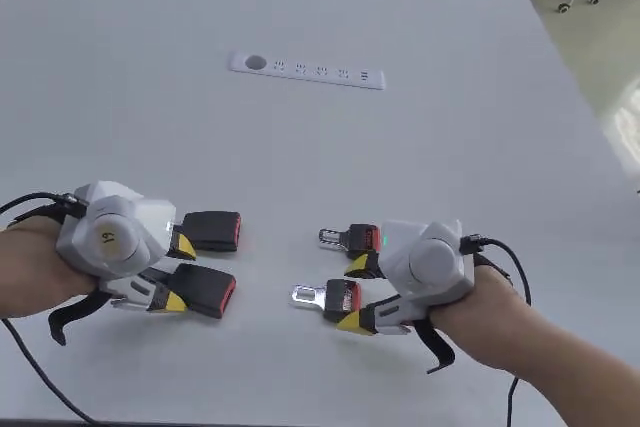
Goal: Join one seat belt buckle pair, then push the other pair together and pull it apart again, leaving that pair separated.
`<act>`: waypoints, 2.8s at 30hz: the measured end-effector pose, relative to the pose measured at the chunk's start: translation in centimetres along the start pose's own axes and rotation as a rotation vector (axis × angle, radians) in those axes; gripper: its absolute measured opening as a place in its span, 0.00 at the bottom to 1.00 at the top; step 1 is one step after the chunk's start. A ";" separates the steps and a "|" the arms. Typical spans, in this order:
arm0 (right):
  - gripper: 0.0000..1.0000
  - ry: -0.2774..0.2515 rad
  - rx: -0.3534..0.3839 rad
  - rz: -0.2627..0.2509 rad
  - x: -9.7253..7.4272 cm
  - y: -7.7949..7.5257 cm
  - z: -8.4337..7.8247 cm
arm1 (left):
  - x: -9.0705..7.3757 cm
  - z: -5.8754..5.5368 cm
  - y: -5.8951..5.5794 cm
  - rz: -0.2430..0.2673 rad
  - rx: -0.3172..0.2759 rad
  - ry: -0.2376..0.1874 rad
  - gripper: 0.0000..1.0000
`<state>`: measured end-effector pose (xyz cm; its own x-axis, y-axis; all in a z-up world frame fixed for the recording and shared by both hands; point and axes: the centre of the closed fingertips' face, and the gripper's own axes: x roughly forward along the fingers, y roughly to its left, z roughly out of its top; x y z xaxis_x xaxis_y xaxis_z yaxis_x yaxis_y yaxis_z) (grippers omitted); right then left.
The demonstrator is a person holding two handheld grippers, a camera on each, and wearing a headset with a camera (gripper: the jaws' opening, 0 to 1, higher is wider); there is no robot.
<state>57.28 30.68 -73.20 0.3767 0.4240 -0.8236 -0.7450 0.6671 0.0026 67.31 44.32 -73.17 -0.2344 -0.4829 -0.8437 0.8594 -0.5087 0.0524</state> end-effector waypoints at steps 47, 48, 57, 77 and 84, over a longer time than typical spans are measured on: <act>0.31 0.063 -0.116 0.045 1.1 0.1 0.0 | 0.3 -0.9 0.0 0.014 0.015 0.059 0.31; 0.31 0.060 -0.119 0.043 1.2 0.2 0.2 | 0.3 -0.9 0.0 0.015 0.017 0.060 0.31; 0.31 0.038 -0.106 0.045 2.3 0.2 1.7 | 0.3 -0.8 -0.3 0.016 0.019 0.053 0.31; 0.31 0.011 -0.114 0.034 5.0 1.0 5.7 | 0.5 -0.9 -0.2 0.007 0.013 0.064 0.32; 0.31 0.034 -0.138 0.024 5.2 1.1 6.3 | 0.6 -1.0 -0.1 0.006 0.010 0.076 0.32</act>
<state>61.94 37.47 -73.93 0.3407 0.4164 -0.8430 -0.8229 0.5657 -0.0532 67.58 44.79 -74.22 -0.1938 -0.4308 -0.8814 0.8560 -0.5131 0.0626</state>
